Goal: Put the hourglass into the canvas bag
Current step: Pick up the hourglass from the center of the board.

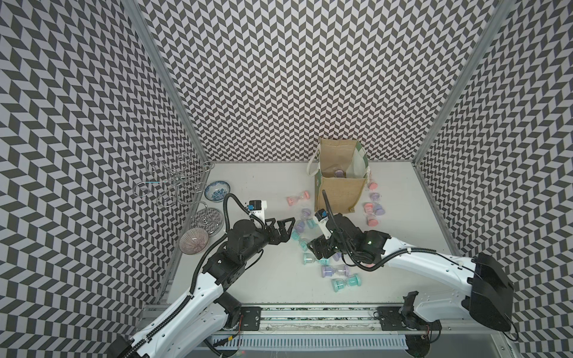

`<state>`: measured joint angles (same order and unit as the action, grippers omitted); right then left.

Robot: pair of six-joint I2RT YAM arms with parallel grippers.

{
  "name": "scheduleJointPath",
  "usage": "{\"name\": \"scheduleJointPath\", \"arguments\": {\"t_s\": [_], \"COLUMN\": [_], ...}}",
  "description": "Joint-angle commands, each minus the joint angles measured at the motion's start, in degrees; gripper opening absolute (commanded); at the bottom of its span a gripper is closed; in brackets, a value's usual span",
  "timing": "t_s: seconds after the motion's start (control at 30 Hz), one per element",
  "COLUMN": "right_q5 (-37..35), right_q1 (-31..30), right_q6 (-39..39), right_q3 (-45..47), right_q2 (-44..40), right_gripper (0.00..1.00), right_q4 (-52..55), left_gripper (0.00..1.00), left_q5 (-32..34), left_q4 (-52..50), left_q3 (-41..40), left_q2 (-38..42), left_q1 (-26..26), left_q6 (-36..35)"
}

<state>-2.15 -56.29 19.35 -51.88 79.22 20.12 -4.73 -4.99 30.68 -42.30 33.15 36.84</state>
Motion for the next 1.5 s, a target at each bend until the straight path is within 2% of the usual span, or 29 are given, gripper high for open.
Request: {"name": "scheduleJointPath", "arguments": {"t_s": [0.0, 0.17, 0.47, 0.67, 1.47], "right_q5": [-0.9, -0.1, -6.1, -6.7, -4.9], "right_q1": [-1.7, -2.1, -1.9, -1.5, 0.8], "right_q6": [0.8, 1.9, 2.9, 2.4, -0.2], "right_q3": [0.6, 0.5, -4.7, -8.2, -11.0], "right_q2": [2.9, 7.6, 15.8, 20.7, 28.9], "right_gripper": [0.84, 0.81, 0.75, 0.70, 0.48], "right_q4": [-4.6, -8.1, -8.8, -8.1, -10.5], "left_gripper": [0.99, 0.99, 0.99, 0.99, 0.99], "left_q5": [1.6, 2.3, 4.1, 4.2, 5.1], "left_q4": [-0.4, -0.1, 0.4, 1.2, 1.2], "left_q3": [-1.6, -3.5, -5.4, -6.1, -6.2], "left_q2": [1.3, 2.0, 2.8, 2.9, 2.8], "left_q1": [0.2, 0.2, 0.1, 0.2, 0.2], "left_q6": [1.9, 3.1, 4.0, 4.6, 4.6]}}
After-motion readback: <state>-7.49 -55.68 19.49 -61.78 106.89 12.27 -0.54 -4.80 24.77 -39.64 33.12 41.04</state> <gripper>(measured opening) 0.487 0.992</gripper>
